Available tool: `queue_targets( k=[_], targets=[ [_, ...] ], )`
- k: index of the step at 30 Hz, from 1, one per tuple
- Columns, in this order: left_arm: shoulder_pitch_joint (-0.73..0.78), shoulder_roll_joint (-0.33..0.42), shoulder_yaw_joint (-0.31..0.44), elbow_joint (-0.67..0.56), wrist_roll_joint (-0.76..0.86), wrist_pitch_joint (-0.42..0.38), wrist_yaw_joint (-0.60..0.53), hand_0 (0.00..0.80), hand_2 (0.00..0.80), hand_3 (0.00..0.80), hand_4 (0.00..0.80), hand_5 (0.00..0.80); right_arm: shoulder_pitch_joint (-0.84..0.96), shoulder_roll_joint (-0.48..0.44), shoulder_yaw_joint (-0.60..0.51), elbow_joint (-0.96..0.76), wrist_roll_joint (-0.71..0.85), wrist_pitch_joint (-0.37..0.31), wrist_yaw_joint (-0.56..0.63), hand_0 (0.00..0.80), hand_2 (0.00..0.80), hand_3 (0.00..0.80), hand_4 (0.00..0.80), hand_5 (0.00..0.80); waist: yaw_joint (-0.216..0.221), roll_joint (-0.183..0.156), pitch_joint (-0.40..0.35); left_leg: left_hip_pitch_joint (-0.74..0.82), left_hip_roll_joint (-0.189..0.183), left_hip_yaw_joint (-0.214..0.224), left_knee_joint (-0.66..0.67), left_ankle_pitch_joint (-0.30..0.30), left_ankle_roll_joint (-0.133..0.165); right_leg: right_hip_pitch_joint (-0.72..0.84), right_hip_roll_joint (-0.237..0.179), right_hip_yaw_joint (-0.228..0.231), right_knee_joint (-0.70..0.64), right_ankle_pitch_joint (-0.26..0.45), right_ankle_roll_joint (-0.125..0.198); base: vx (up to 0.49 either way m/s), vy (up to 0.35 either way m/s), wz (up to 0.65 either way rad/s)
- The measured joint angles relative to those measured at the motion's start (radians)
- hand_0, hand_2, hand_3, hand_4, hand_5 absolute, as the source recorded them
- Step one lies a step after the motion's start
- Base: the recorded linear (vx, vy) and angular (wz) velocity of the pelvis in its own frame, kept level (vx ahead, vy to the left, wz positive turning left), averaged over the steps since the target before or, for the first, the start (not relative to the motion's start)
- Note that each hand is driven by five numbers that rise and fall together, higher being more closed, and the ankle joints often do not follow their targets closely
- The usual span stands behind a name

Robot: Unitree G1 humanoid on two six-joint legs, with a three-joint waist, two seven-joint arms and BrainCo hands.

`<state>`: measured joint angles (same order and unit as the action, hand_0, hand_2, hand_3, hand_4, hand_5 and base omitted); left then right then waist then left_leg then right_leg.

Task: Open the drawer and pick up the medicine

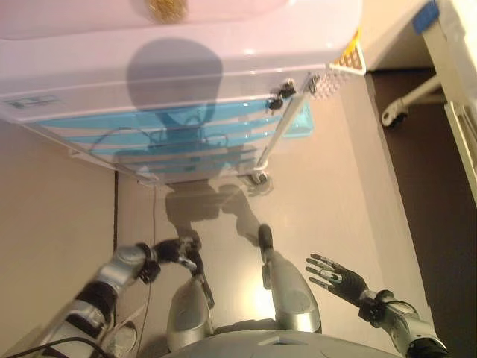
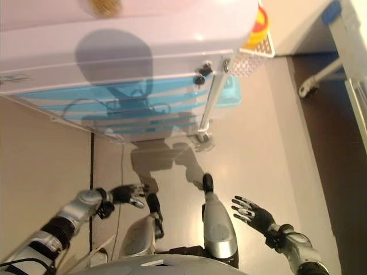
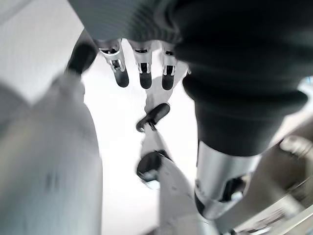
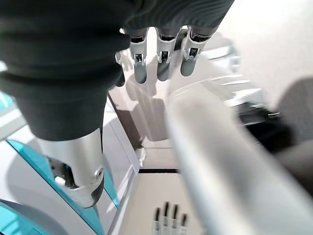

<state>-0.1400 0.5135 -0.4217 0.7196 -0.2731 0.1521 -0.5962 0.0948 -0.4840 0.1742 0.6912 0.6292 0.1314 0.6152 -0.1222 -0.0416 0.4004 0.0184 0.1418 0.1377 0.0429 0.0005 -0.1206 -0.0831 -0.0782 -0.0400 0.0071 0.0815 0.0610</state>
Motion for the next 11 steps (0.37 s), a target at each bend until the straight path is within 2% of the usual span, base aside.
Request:
queue_targets(
  k=[4,11],
  targets=[
    [0.116,-0.096,0.046,0.074,-0.055,-0.003,0.011,0.0,0.0,0.0,0.0,0.0,0.001,0.043,0.008,0.019,-0.032,0.068,-0.023,0.0,0.0,0.0,0.0,0.0,0.031,0.014,-0.122,0.037,0.001,-0.016,-0.037,0.006,-0.001,0.054,0.002,-0.02,-0.044,-0.001,0.001,0.064,-0.065,0.15],
    [0.191,-0.173,0.108,0.16,-0.172,-0.046,0.018,0.0,0.0,0.0,0.0,0.0,-0.019,0.101,0.049,0.137,-0.099,0.113,-0.034,0.0,0.0,0.0,0.0,0.0,0.092,0.033,-0.241,0.057,0.0,-0.062,-0.075,0.021,0.006,0.101,0.002,-0.06,-0.082,-0.005,0.007,0.037,0.01,0.2]
  ],
)
